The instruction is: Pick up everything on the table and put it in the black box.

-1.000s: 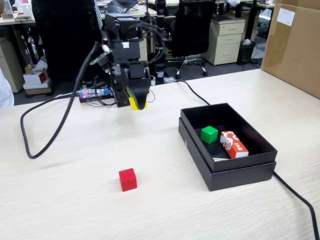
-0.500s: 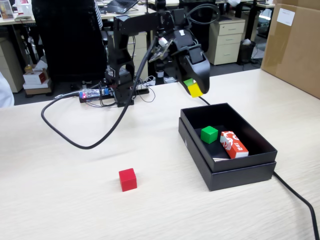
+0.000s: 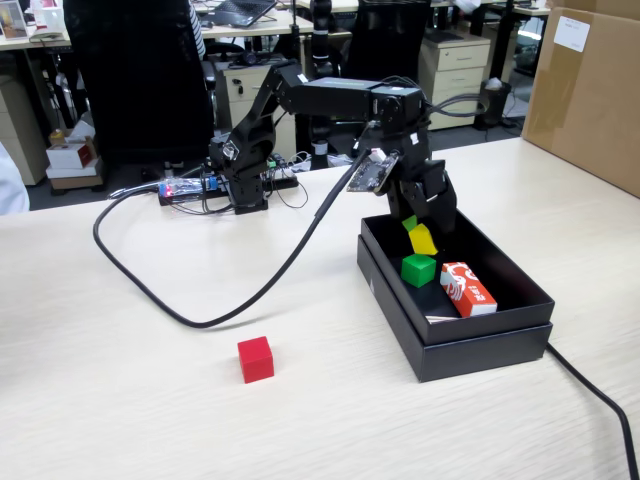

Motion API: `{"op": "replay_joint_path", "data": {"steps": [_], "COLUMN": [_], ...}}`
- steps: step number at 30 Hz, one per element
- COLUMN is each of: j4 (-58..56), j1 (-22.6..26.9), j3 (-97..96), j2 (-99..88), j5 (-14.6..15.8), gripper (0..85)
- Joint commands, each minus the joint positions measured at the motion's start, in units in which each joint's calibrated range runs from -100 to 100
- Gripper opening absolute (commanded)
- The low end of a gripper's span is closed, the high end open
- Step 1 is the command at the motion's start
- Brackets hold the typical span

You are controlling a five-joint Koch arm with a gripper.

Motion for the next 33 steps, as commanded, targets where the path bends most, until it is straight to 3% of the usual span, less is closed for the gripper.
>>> {"op": "replay_joint_path", "data": {"steps": [1, 8, 11, 13, 15, 25, 33], "j4": [0.1, 0.0, 0.0, 0.0, 0.0, 0.0, 0.1], "j1": [0.3, 0.5, 0.4, 0.2, 0.0, -4.5, -11.6], "j3": [3.1, -2.9, -3.6, -3.7, -3.5, -3.8, -13.8], "j2": [-1.5, -1.7, -2.0, -3.5, -5.7, -29.7, -44.5], "j5": [-0.1, -0.4, -0.4, -0.4, -0.4, -0.8, -2.6], "gripper": [10.8, 26.2, 28.3, 42.8, 46.7, 48.5, 49.7]}}
